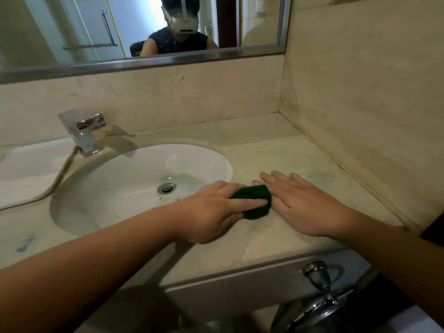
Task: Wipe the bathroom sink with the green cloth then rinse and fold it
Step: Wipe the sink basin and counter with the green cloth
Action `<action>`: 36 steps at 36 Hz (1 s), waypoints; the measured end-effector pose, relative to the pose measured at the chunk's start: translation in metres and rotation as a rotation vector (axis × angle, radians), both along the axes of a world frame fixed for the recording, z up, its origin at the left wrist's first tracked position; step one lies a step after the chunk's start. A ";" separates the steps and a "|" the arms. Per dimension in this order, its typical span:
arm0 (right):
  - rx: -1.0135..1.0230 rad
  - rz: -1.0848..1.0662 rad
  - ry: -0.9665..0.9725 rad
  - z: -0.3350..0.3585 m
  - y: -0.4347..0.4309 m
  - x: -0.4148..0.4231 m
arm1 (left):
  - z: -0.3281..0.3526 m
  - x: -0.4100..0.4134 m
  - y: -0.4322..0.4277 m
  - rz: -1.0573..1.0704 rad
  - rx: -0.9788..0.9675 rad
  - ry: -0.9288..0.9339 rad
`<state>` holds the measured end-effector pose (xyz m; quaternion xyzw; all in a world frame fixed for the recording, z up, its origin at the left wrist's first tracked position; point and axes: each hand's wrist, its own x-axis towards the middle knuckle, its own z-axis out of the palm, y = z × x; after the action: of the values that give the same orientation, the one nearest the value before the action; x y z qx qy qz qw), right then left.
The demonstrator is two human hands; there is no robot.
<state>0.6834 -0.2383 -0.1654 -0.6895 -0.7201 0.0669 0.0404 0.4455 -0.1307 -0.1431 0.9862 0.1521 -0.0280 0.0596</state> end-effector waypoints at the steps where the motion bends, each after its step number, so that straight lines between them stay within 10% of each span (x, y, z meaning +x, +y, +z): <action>1: 0.004 -0.003 0.008 0.000 -0.001 0.000 | 0.000 0.003 0.007 0.033 0.016 -0.002; 21: -0.132 0.399 -0.049 0.040 0.006 -0.114 | 0.031 -0.199 -0.079 -0.054 0.230 -0.118; 30: -0.090 0.376 -0.065 0.020 0.013 -0.127 | -0.001 -0.188 -0.020 0.165 -0.085 -0.057; 36: -0.121 0.371 -0.083 0.020 0.015 -0.128 | 0.007 -0.167 0.062 0.476 0.190 0.019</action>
<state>0.5551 -0.2231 -0.1453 -0.5483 -0.8305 0.0880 -0.0437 0.2789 -0.0691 -0.1363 0.9234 0.3826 -0.0079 -0.0300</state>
